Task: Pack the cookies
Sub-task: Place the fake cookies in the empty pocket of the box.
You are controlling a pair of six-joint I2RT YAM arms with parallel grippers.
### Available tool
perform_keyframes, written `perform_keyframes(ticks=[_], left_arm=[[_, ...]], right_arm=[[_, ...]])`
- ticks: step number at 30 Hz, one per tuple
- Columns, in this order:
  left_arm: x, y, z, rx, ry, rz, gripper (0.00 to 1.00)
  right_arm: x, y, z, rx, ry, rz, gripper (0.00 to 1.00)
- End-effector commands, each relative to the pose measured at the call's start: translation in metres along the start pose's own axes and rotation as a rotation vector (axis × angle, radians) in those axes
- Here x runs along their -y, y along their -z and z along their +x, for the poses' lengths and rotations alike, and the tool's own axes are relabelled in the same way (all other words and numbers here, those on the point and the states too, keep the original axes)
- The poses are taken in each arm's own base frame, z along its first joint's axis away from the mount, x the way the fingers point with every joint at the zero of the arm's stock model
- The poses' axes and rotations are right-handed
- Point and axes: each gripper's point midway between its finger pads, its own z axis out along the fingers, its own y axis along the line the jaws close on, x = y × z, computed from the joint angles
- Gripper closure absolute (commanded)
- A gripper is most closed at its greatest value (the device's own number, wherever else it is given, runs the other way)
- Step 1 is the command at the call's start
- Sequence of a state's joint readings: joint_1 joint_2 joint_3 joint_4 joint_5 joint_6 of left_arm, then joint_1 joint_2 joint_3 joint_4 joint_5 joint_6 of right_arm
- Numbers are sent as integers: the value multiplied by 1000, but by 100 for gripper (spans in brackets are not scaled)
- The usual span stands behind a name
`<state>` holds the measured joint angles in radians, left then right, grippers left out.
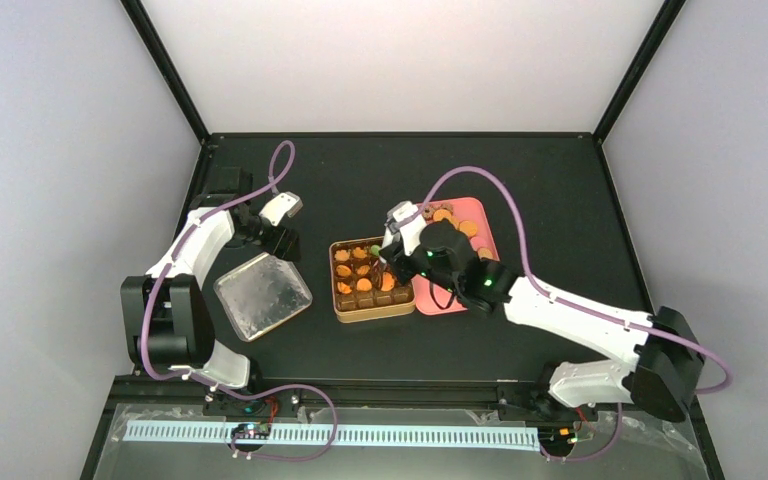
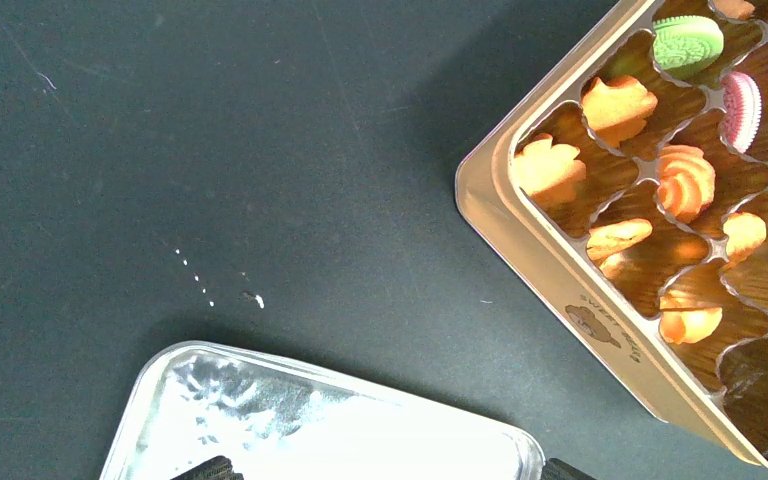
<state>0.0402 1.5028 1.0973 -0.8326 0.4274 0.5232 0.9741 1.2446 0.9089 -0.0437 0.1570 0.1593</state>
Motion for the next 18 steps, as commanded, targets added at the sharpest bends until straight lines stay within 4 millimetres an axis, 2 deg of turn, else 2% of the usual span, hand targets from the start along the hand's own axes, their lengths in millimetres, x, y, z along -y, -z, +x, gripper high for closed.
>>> perform_keyframes(ticks=[1,5,10,18], left_arm=[[1,10,-8,38,-18,-1,20],[1,10,-8,38,-19,-2,20],[1,11,-9,38,-23,-4,20],[1,10,-9,38,-20,1,20]], right_arm=[[-14,-8,-22,59,8,-37,73],[-16,-18,-22,51,19,-36,73],[-14,-24,-14,27,27,-21,63],[-9,-22,-17,33,36,6,60]])
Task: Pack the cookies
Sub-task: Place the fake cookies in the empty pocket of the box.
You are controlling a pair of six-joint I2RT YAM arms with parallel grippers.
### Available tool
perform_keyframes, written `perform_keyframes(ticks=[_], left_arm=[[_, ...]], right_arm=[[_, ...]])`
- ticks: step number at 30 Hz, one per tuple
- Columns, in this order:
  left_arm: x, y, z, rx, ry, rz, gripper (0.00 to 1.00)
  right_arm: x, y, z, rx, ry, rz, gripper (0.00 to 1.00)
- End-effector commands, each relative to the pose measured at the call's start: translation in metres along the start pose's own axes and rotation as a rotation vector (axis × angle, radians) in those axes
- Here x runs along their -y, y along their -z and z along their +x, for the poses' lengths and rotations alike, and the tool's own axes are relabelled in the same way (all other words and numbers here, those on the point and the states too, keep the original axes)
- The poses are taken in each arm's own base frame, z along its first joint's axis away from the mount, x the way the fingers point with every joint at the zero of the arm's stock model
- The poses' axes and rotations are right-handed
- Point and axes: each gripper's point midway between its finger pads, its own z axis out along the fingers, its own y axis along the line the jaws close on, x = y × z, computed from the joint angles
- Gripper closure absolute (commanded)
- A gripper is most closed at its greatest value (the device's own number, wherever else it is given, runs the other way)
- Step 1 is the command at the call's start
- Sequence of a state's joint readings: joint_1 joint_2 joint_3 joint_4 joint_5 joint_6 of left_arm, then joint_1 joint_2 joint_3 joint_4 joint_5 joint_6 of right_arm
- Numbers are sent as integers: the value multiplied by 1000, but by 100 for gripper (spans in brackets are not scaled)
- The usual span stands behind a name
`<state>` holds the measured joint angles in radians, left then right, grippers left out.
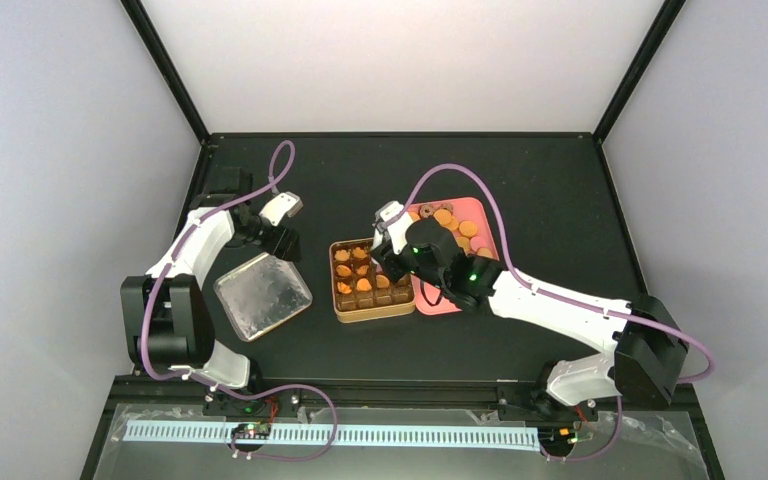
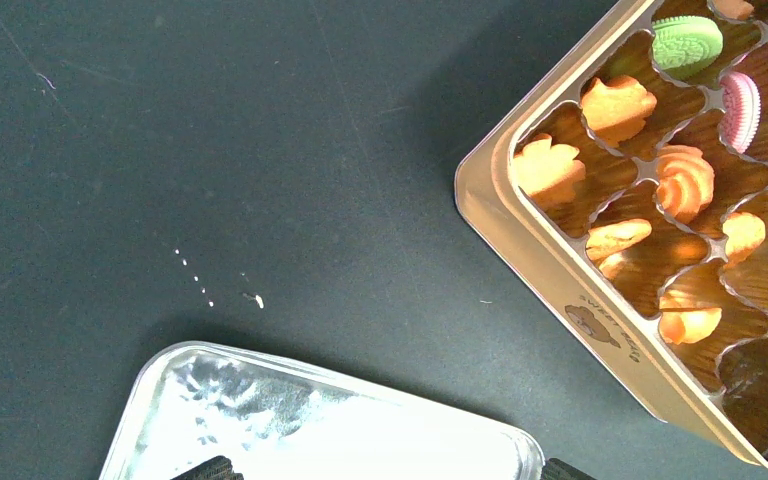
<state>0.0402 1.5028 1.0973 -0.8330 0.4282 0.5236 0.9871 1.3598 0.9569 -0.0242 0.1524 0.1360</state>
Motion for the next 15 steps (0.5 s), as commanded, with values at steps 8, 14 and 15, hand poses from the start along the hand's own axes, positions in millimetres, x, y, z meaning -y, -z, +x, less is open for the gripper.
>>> perform_keyframes(ticks=[8,14,15], left_arm=[[0,11,-10,38,-26,-4,20],[0,11,-11,40,-23,-1,20],[-1,11,-11,42,-23,-1,20]], right_arm=[[18,26,-40,122,14,97,62],[63,54,-36,133,-22,225,64],[73,58,-31,126,-32,256,64]])
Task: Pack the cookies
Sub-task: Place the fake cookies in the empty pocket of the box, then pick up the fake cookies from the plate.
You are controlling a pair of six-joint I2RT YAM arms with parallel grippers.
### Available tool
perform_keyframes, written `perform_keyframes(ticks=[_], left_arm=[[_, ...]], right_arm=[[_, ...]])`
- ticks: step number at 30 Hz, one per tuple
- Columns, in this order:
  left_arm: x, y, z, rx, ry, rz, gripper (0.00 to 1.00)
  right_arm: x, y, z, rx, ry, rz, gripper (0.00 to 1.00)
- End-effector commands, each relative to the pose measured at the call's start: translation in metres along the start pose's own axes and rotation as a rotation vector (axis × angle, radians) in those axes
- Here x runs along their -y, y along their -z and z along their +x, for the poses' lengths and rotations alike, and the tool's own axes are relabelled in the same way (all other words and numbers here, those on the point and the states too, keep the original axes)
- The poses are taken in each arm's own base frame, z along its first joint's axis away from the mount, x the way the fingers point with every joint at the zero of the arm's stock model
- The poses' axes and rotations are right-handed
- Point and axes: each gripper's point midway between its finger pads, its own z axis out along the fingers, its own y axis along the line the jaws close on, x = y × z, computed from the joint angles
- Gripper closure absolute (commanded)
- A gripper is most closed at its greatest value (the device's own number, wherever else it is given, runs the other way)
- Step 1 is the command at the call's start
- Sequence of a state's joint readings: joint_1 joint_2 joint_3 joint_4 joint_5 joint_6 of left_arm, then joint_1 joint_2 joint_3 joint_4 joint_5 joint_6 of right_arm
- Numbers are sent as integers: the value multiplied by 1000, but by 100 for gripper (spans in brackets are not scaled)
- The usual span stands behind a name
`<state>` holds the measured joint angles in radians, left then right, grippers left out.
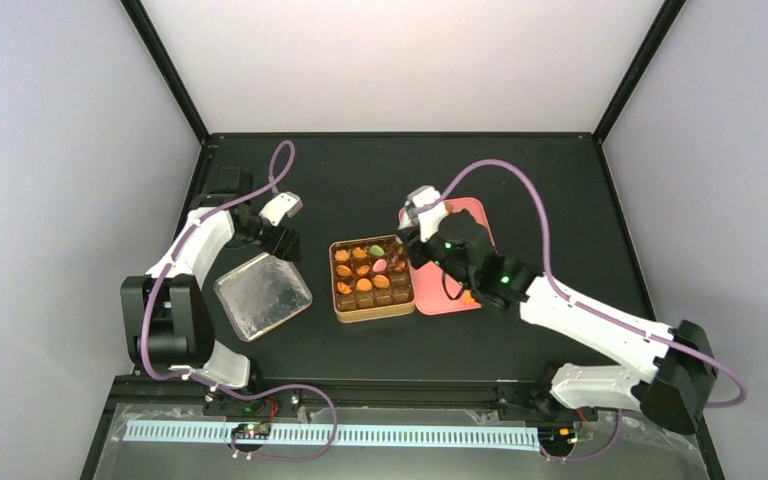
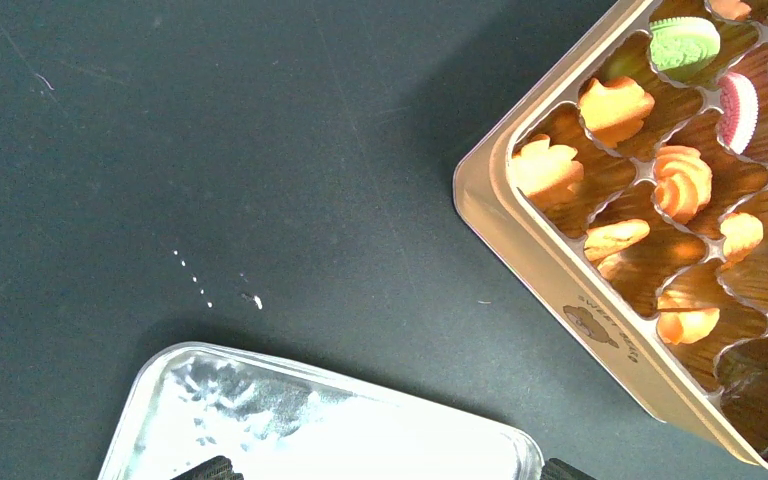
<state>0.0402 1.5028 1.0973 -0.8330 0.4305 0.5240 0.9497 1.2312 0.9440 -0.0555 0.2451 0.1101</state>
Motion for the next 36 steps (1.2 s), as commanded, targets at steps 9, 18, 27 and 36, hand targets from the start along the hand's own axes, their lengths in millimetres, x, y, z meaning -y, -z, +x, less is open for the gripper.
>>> perform_keyframes(ticks=[9,18,27,36], left_arm=[[1,10,-10,43,-20,5,20],[0,8,-9,38,-20,7,20],[0,8,-7,33,-22,2,20],[-1,7,-7,32,-18,4,20]], right_arm=[[130,39,54,-90,-124,432,64],[164,41,88,-149,-182,549,64],[169,32,100,-157,-194,543,61],[174,31,118,-190,-219,549,61]])
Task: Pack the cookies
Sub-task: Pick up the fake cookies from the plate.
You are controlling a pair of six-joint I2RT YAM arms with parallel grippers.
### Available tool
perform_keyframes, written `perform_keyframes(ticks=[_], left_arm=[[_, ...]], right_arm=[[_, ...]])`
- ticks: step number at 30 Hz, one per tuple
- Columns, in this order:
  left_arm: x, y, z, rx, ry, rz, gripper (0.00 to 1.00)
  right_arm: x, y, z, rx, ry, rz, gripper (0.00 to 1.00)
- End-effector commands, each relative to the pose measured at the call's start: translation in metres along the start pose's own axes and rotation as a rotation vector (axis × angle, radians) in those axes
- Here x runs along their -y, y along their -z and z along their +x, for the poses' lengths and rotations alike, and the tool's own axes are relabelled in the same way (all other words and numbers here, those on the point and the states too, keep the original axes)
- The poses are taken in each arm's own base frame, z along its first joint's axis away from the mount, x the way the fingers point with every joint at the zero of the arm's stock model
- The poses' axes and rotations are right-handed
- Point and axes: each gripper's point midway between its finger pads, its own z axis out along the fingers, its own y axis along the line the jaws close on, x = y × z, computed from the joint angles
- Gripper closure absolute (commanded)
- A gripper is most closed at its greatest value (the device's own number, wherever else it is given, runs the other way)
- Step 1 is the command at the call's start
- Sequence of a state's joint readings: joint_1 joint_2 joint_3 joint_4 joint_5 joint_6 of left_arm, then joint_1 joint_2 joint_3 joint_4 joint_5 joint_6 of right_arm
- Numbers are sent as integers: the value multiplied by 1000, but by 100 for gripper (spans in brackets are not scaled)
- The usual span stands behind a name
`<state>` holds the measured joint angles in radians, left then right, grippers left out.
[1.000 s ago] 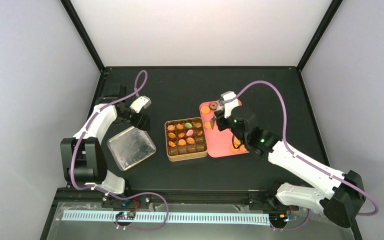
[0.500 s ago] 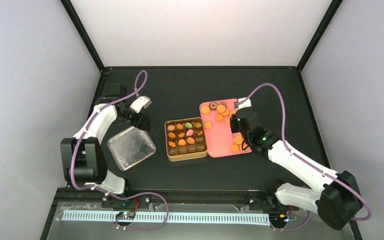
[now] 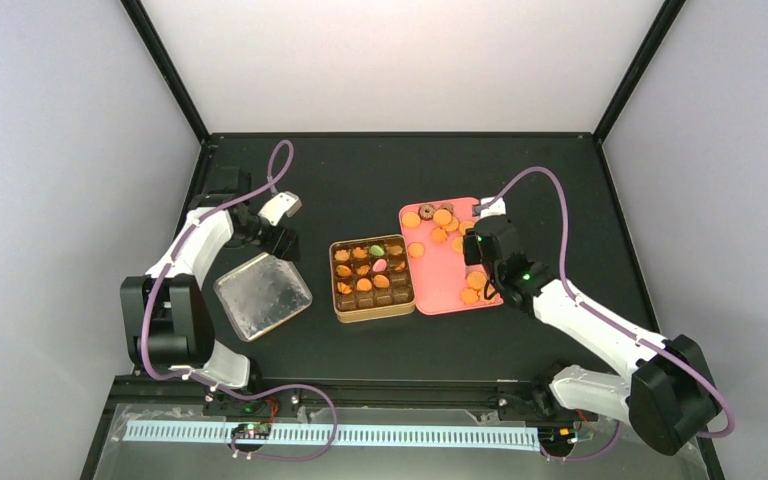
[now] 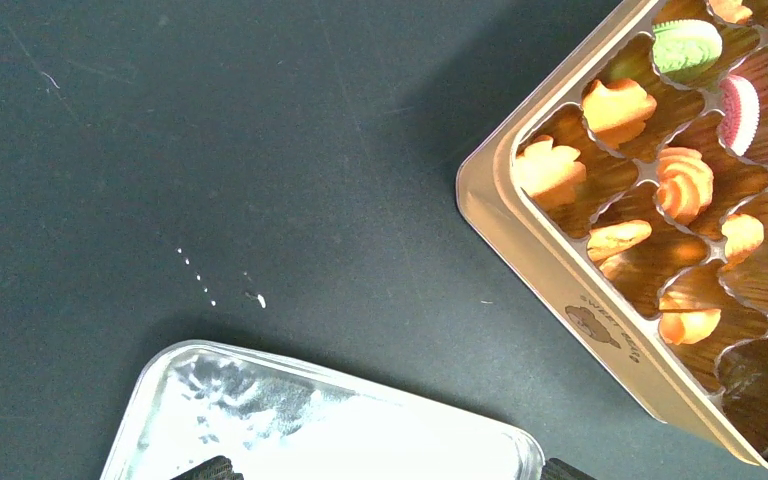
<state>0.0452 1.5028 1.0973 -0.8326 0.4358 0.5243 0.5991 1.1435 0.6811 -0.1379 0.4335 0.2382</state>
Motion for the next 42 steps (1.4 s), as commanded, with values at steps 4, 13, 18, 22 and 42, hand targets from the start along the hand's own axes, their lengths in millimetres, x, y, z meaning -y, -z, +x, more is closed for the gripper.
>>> perform_keyframes(ticks=[4,13,18,22,42], left_arm=[[0,6,-6,27,-19,2,20],[0,6,-7,29,-22,1,20],[0,7,-7,30,-20,1,20],[0,7,-8,32,-20,3,20],[1,9,-10,37,-20,7,20]], right_arm=[[1,-4,4,4,-32,-7,62],[-1,8,-20,59,-31,-29,73],[-4,22,-44,109,-30,-60,76],[-14,34,-62,141,-40,-132,76],[-145,72,-82,153,38,-520,76]])
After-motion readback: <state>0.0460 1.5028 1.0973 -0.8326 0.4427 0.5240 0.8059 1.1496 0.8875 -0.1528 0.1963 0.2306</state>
